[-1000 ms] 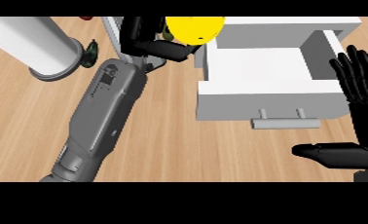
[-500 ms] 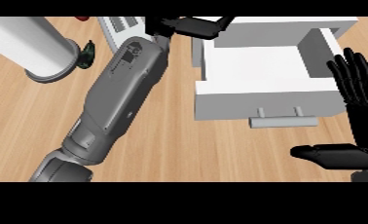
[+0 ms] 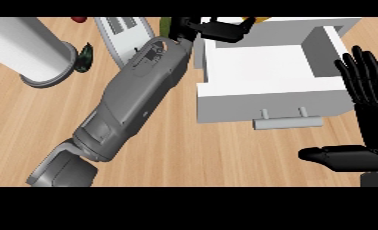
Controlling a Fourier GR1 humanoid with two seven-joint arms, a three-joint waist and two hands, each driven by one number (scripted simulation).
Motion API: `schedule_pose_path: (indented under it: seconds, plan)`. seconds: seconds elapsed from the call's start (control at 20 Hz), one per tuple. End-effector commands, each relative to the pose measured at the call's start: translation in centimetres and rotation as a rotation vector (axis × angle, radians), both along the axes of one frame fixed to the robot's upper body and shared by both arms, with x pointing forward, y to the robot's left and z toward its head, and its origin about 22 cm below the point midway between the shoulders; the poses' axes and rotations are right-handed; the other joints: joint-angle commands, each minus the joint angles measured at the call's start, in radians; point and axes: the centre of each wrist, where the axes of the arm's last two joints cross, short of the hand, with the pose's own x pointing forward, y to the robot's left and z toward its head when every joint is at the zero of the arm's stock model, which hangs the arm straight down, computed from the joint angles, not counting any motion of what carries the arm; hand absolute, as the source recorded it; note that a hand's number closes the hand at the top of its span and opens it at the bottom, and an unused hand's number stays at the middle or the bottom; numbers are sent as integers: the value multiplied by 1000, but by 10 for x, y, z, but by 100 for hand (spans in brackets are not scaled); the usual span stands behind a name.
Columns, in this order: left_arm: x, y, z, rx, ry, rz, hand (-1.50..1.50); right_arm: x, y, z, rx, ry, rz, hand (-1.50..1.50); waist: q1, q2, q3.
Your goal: Pick up the cup, place it into the drawer and close the drawer
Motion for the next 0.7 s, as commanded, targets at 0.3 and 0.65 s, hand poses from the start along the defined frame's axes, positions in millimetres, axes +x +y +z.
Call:
schedule_pose_path:
  seconds: [0.3, 0.65]
  plan:
    - [-5, -15, -21, 193, 51, 45, 150, 5, -1, 20, -12, -19, 24, -150, -28, 3, 0]
    - [-6, -11, -42, 309, 80, 49, -150, 12, 8, 12, -6, -27, 31, -150, -38, 11, 1]
